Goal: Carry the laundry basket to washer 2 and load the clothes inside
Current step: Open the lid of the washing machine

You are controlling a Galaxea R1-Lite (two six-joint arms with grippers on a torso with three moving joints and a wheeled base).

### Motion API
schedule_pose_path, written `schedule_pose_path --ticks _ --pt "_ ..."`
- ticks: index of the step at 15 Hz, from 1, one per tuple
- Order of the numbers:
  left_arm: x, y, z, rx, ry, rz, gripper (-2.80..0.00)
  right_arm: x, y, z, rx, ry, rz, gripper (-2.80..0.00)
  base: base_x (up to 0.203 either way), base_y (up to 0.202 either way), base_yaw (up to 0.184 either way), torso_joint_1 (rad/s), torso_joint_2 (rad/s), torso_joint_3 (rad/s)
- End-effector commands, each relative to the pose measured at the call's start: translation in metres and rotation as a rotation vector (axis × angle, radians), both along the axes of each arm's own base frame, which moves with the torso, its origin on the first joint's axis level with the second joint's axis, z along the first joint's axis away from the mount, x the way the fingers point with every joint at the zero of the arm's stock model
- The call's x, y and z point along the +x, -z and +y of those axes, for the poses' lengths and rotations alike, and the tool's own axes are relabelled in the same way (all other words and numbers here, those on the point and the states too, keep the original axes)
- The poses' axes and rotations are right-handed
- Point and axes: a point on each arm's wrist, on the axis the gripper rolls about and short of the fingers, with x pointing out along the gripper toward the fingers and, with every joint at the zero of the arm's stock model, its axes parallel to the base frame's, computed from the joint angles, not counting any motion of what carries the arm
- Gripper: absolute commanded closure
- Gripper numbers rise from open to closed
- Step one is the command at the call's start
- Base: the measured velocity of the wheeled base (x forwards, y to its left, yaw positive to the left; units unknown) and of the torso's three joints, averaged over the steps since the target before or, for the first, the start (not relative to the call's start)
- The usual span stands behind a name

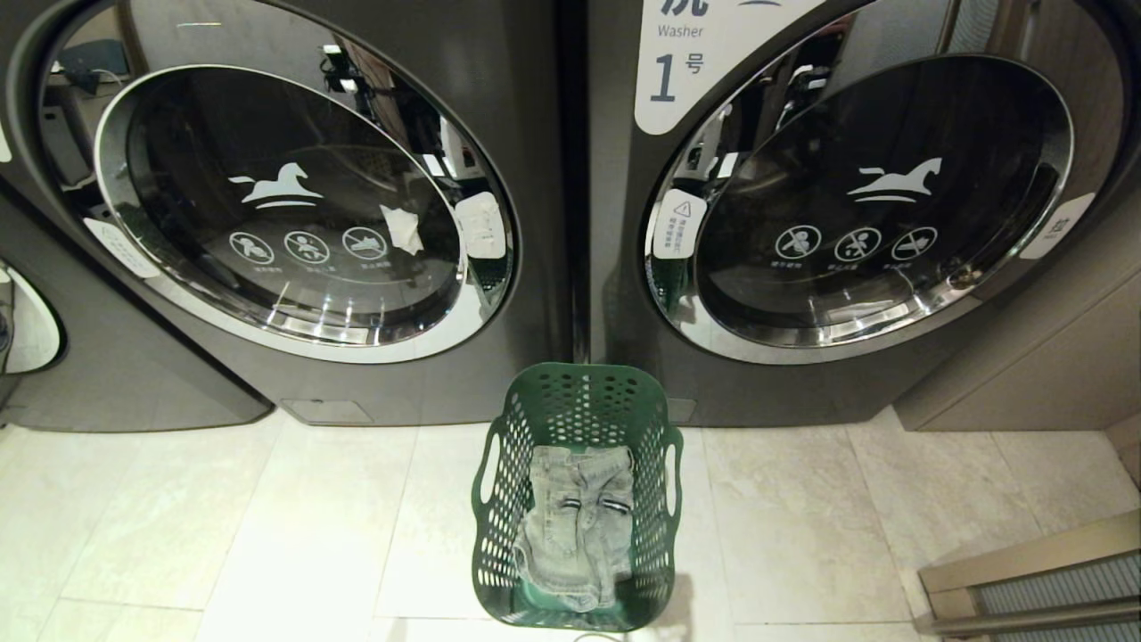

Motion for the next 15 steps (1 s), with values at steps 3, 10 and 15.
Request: schedule_pose_path --ticks 3,10,15 --pt "0.095 -0.063 -0.004 -0.1 0.112 0.238 0.0 0.0 0.0 0.0 -0.001 -0.002 -0.001 0.0 0.0 0.0 0.0 0.0 0.0 0.0" --pt "0.219 -0.02 -0.014 -0.151 0.301 0.484 -2.8 0.0 0.0 0.0 -0.001 -0.002 0.0 0.0 0.0 0.0 0.0 0.0 0.0 0.0" --pt "0.312 -0.003 -0.015 -0.11 0.447 0.303 -2.8 0.0 0.0 0.0 -0.001 -0.002 0.001 0.0 0.0 0.0 0.0 0.0 0.0 0.0"
